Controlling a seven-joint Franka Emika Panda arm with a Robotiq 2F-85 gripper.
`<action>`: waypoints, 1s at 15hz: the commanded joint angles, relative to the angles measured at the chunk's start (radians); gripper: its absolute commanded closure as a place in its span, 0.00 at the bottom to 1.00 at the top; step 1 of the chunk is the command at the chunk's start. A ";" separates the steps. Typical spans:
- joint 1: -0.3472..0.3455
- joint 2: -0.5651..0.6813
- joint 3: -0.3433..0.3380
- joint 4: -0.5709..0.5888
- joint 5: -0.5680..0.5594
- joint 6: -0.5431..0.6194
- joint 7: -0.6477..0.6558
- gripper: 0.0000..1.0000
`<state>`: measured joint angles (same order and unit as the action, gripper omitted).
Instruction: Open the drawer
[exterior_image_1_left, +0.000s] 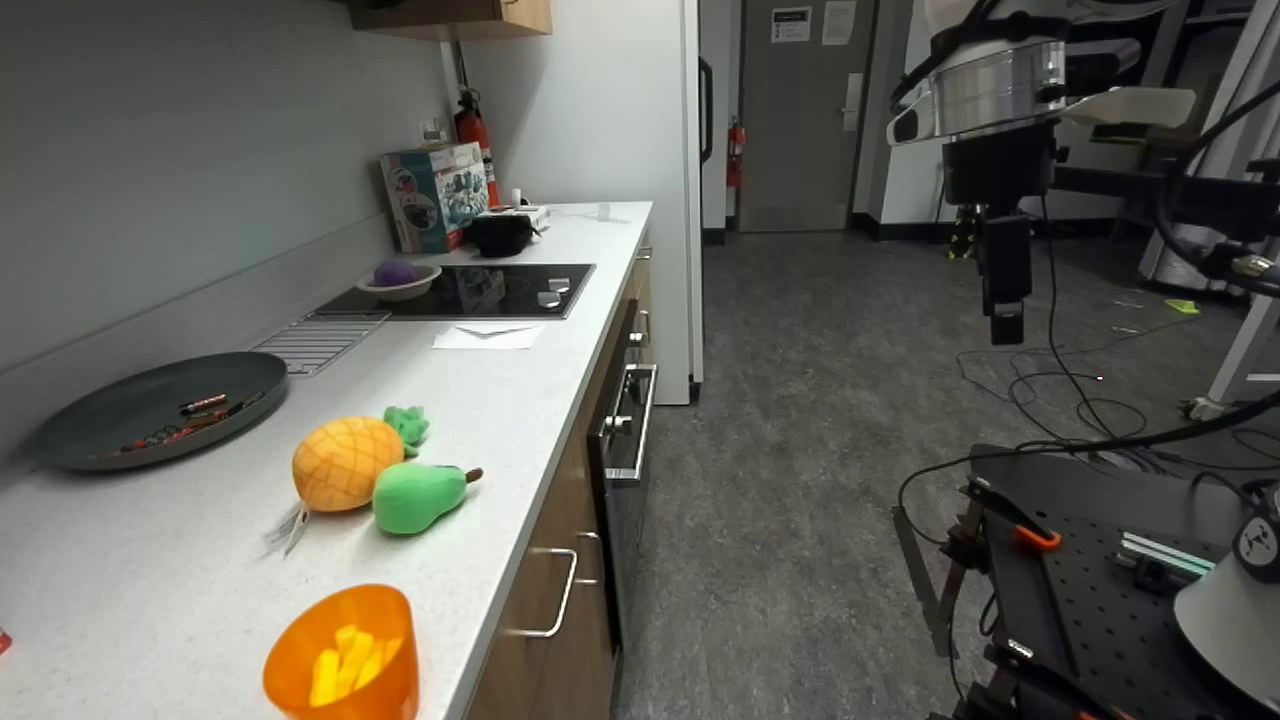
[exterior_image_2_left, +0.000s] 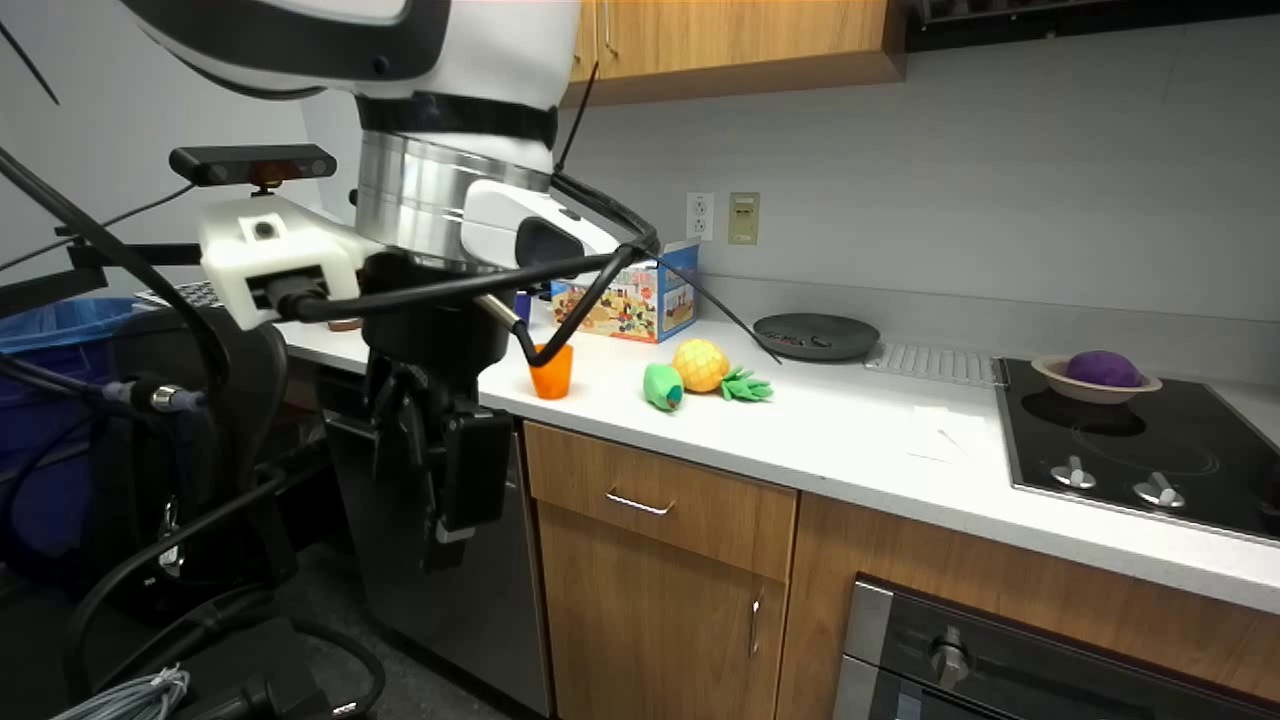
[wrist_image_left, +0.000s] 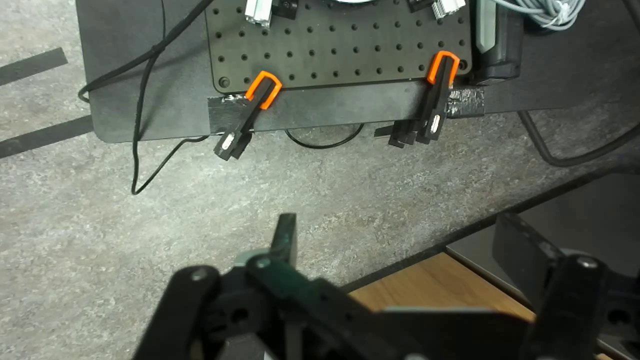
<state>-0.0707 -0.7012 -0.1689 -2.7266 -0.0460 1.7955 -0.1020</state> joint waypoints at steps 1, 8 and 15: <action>-0.045 -0.005 0.044 -0.007 -0.038 0.035 0.063 0.00; 0.008 0.461 0.229 0.372 0.013 0.215 0.425 0.00; 0.014 0.475 0.227 0.364 -0.032 0.225 0.446 0.00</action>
<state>-0.0619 -0.2386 0.0587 -2.3727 -0.0462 2.0280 0.3131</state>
